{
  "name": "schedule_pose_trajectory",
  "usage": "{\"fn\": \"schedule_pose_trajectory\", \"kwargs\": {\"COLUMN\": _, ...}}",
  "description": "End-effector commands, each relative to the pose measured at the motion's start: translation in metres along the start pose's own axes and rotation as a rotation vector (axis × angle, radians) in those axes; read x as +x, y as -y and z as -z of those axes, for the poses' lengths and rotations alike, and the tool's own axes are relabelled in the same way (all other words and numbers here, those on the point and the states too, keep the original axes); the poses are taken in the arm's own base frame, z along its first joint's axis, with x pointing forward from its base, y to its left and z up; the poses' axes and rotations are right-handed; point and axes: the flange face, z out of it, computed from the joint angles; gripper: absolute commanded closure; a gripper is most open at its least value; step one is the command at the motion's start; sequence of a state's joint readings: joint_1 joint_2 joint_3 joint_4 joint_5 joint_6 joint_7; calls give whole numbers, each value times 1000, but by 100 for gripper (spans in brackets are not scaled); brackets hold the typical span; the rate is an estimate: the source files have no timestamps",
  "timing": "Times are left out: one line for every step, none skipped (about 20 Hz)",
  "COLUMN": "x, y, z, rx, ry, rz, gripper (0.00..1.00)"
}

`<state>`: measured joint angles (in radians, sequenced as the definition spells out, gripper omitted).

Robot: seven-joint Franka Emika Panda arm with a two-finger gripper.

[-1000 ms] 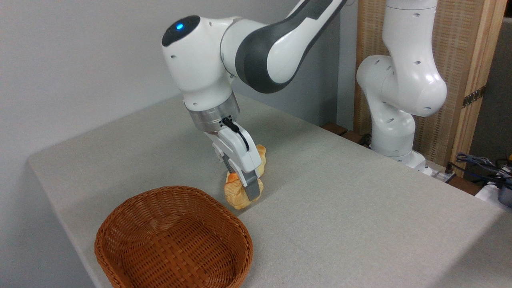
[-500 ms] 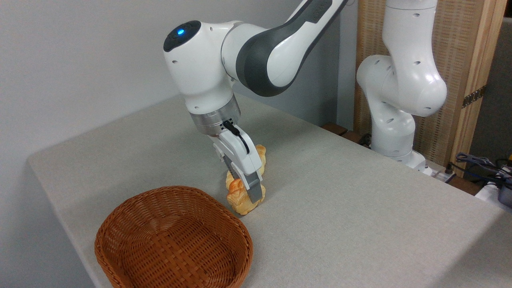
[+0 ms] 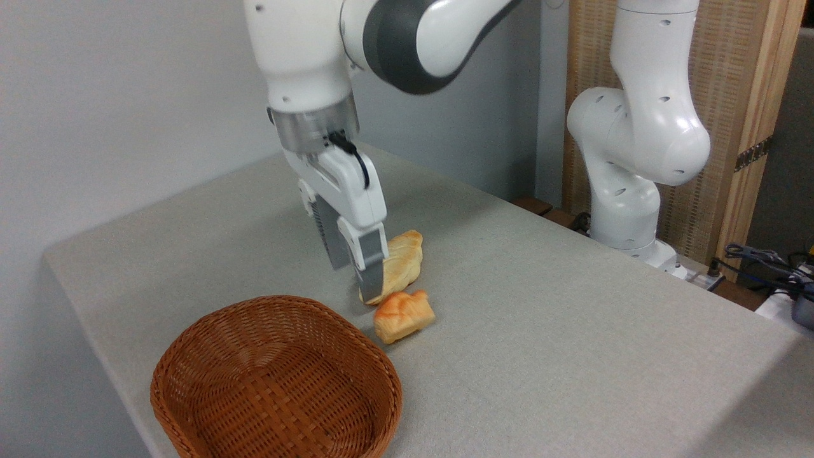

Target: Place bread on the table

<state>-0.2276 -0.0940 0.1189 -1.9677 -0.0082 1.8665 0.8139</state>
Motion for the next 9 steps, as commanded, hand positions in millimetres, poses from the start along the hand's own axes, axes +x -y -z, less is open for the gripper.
{"fn": "schedule_pose_trajectory", "kwargs": {"x": 22, "y": -9, "z": 40, "rx": 45, "ry": -60, "rz": 47, "gripper": 0}}
{"fn": "schedule_pose_trajectory", "kwargs": {"x": 27, "y": -14, "z": 49, "rx": 52, "ry": -65, "rz": 71, "gripper": 0}}
{"fn": "schedule_pose_trajectory", "kwargs": {"x": 30, "y": -18, "z": 59, "rx": 55, "ry": -63, "rz": 92, "gripper": 0}}
{"fn": "schedule_pose_trajectory", "kwargs": {"x": 33, "y": -20, "z": 73, "rx": 63, "ry": -68, "rz": 99, "gripper": 0}}
{"fn": "schedule_pose_trajectory", "kwargs": {"x": 32, "y": -17, "z": 77, "rx": 65, "ry": -70, "rz": 107, "gripper": 0}}
{"fn": "schedule_pose_trajectory", "kwargs": {"x": 33, "y": -17, "z": 75, "rx": 60, "ry": -64, "rz": 107, "gripper": 0}}
{"fn": "schedule_pose_trajectory", "kwargs": {"x": 33, "y": -17, "z": 72, "rx": 55, "ry": -57, "rz": 107, "gripper": 0}}
{"fn": "schedule_pose_trajectory", "kwargs": {"x": 34, "y": -16, "z": 69, "rx": 50, "ry": -53, "rz": 107, "gripper": 0}}
{"fn": "schedule_pose_trajectory", "kwargs": {"x": 36, "y": -14, "z": 65, "rx": 45, "ry": -47, "rz": 106, "gripper": 0}}
